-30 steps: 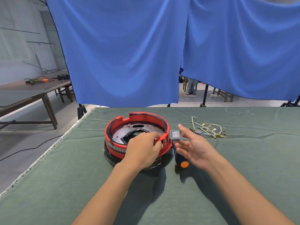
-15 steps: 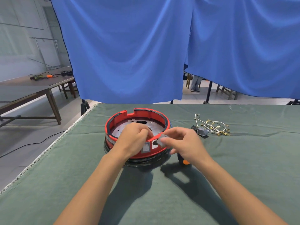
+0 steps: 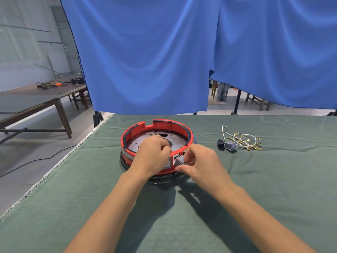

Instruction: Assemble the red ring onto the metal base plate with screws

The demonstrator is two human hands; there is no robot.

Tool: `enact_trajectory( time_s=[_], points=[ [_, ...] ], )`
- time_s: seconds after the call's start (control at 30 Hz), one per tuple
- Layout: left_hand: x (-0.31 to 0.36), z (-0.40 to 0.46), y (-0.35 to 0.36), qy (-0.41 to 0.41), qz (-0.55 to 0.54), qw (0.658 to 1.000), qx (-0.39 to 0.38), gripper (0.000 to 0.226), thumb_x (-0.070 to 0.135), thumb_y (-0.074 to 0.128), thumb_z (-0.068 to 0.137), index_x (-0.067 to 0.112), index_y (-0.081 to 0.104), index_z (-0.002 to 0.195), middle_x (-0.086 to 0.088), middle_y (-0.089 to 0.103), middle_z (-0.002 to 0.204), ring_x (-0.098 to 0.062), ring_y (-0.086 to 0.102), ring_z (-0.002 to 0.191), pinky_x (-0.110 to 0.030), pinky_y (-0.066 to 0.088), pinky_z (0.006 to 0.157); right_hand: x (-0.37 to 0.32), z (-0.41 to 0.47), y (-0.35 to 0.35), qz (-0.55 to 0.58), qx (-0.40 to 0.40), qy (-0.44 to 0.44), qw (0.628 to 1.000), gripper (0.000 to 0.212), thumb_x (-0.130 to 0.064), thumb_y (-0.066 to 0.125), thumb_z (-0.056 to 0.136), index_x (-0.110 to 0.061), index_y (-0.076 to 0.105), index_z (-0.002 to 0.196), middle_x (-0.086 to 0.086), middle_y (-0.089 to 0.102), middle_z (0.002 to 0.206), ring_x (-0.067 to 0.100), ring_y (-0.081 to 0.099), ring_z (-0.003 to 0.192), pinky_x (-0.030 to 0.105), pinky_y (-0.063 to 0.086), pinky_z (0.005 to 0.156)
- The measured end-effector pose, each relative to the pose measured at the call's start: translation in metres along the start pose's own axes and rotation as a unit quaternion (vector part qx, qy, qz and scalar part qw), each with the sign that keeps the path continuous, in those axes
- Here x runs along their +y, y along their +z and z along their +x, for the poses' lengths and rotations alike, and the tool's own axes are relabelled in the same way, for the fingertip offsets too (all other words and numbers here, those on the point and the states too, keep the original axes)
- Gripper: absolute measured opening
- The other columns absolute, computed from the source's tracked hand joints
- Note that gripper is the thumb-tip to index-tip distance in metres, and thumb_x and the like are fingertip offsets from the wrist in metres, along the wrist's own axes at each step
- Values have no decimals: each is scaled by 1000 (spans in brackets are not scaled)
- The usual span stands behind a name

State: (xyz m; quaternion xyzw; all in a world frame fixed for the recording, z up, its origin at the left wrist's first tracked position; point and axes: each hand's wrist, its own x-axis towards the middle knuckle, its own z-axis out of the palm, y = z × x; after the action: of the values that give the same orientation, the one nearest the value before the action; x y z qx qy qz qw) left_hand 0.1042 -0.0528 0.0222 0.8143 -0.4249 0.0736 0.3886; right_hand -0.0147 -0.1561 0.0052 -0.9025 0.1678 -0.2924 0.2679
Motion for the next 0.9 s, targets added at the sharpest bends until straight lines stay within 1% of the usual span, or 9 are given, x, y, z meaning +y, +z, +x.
enact_trajectory(
  time_s=[0.13,0.33,0.47,0.57,0.63,0.7,0.77,0.83,0.9],
  points=[
    [1,-3,-2,5,-25,999,28,21,4,53,81,6,73,76,-1,67,79,-16,60,80,-31,47,74,-2,-1,3,2,17,-8,1000,36,-28,84,68,-22,49,72,-13,53,70,6,50,65,22,39,62],
    [2,-4,-2,15,-20,999,28,20,2,53,80,6,71,73,2,64,74,-14,58,75,-30,48,71,-1,1,0,44,-32,15,998,31,-20,83,69,-23,59,90,-15,59,80,5,58,69,22,49,72],
    [2,-5,-3,20,-21,999,31,19,1,54,80,5,71,73,2,64,74,-14,59,75,-27,46,69,1,2,-2,62,-25,33,997,26,-20,83,70,-24,63,86,-16,61,72,2,59,67,23,51,72],
    [2,-6,-3,26,-23,999,33,19,0,55,78,4,72,71,4,60,71,-13,57,73,-23,45,67,0,2,0,28,2,2,1000,25,-27,83,70,-18,67,87,-9,63,72,11,59,69,26,49,71],
    [2,-7,-3,25,-20,999,34,17,-1,55,77,3,70,71,3,60,72,-15,57,74,-26,46,67,0,0,1,-13,25,-36,999,26,-30,81,72,-15,66,88,-7,62,75,13,56,69,26,47,69],
    [2,-7,-2,24,-19,999,33,16,-2,55,76,3,70,70,0,61,73,-17,57,74,-29,46,67,0,-2,2,-48,46,-87,994,26,-29,79,75,-13,62,86,-5,61,76,15,54,68,27,44,65],
    [3,-7,-2,27,-24,999,31,16,-3,55,74,3,69,69,1,60,71,-15,55,71,-28,44,65,0,-3,4,-79,59,-132,986,27,-26,79,75,-10,60,84,0,61,76,22,56,65,31,45,61],
    [3,-8,-1,34,-26,999,31,16,-4,55,72,3,69,67,4,57,68,-13,52,67,-26,40,63,1,-2,6,-90,66,-149,982,28,-23,81,73,-8,59,82,2,60,75,25,56,63,31,44,57],
    [2,-8,-2,36,-25,999,30,16,-4,55,72,3,69,67,4,57,68,-14,52,67,-26,39,63,2,1,5,-79,53,-148,984,26,-22,81,73,-9,59,82,0,60,76,21,56,64,30,44,59]
  ],
)
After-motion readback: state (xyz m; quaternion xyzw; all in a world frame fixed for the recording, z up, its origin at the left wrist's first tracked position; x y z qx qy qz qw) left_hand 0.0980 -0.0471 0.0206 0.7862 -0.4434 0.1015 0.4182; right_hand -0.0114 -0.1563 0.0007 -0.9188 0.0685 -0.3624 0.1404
